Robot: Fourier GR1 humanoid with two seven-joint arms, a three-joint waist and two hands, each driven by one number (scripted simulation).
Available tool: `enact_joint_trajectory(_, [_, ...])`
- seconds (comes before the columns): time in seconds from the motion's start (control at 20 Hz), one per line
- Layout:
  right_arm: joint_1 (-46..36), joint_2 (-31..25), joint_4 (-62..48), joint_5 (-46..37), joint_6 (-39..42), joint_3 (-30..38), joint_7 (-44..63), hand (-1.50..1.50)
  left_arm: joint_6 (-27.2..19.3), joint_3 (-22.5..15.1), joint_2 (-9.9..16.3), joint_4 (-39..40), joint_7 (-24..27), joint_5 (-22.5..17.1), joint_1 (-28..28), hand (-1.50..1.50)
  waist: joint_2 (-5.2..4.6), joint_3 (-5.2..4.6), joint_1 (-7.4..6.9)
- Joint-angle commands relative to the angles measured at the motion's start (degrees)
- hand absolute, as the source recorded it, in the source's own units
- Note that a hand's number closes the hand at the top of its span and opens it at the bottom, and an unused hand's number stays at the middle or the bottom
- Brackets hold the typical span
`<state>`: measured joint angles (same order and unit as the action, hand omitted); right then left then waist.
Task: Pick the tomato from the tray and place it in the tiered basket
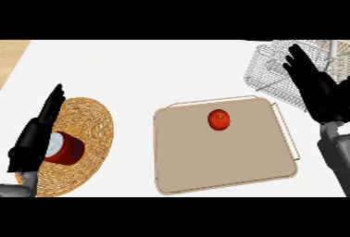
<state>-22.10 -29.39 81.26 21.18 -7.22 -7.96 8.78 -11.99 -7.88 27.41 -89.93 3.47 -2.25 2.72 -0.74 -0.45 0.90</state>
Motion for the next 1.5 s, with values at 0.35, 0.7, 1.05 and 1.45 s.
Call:
enact_joint_trajectory(0.35, [5.6,0.2,-9.1,-11.0,-27.7,13.5,-1.9,-1.50,-4.4,-0.2,-9.8,5.8,-6.0,-3.7,-6.9,0.00,-0.24,0.14,2.41])
enact_joint_trajectory(0.7, [11.8,16.0,4.1,-8.2,-35.5,13.3,-14.0,-1.50,-5.7,-2.3,-13.2,6.3,-6.2,-1.9,-7.9,0.00,0.89,0.41,0.70])
enact_joint_trajectory(1.05, [18.2,5.3,7.6,-13.2,-26.1,-0.2,6.1,-1.50,-5.0,-2.5,-14.0,4.5,-6.9,-2.6,-10.3,0.00,0.85,-0.06,0.15])
enact_joint_trajectory(1.45, [15.0,-8.0,13.1,-25.4,-19.3,-13.0,28.9,-1.50,-4.7,-2.7,-13.2,2.6,-8.8,-1.3,-9.2,0.00,0.88,-0.31,-0.73])
